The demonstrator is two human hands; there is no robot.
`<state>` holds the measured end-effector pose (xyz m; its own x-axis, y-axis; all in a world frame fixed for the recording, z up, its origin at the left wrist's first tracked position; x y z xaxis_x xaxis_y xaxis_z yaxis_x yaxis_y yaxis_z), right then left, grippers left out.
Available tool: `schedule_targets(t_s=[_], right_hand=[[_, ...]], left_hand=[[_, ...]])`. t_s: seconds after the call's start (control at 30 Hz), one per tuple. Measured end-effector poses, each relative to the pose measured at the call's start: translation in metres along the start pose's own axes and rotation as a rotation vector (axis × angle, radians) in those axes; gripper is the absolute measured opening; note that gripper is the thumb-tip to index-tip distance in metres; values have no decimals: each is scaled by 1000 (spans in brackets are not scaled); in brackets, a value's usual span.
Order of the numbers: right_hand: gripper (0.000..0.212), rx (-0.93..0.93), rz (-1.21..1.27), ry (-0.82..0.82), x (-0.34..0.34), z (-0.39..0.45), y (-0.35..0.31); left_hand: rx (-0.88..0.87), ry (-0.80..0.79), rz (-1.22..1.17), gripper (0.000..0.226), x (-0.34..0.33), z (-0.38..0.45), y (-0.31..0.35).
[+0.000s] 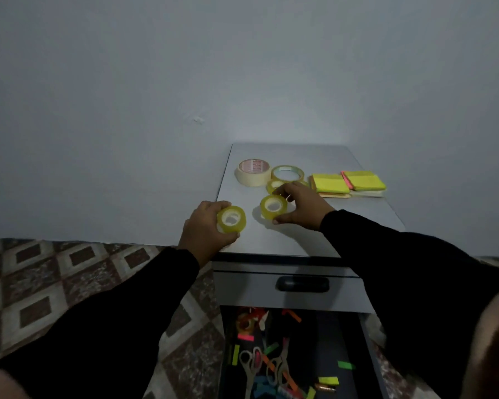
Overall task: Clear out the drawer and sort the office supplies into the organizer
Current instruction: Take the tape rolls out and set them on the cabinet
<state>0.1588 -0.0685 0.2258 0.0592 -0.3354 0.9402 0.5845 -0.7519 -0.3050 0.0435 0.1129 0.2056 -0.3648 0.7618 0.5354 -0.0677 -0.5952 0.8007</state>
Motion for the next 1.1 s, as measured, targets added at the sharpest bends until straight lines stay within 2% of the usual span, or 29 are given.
schedule_targets(t_s=[0.2, 0.4, 0.73, 0.93, 1.0, 1.1], right_hand=[[60, -43, -206, 23, -19, 60, 2], [59, -89, -279, 39, -31, 91, 7], [57, -57, -317, 67, -39, 102, 10], [62, -84, -278, 96, -40, 100, 14], [63, -77, -247, 102, -36, 99, 16], [60, -72, -206, 123, -27, 92, 24]], left_hand=[[55, -12, 28, 76, 4, 20, -22], [59, -40, 14, 94, 5, 34, -43], [28, -51, 27, 94, 1, 49, -43], [33, -40, 29, 72, -3, 56, -32], [29, -36, 18, 75, -6, 58, -27], [11, -39, -15, 91, -13, 62, -17]])
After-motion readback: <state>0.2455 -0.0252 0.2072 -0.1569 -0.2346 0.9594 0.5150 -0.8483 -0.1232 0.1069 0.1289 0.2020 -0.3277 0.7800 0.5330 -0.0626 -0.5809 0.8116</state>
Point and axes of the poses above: each hand's wrist, its own z-axis towards the middle knuckle, its own x-axis out of the back of the hand, y = z × x, the point moved 2 cm from there along z, towards the middle knuckle, and after that the axes turned 12 degrees about -z, right-handed, at the moved point
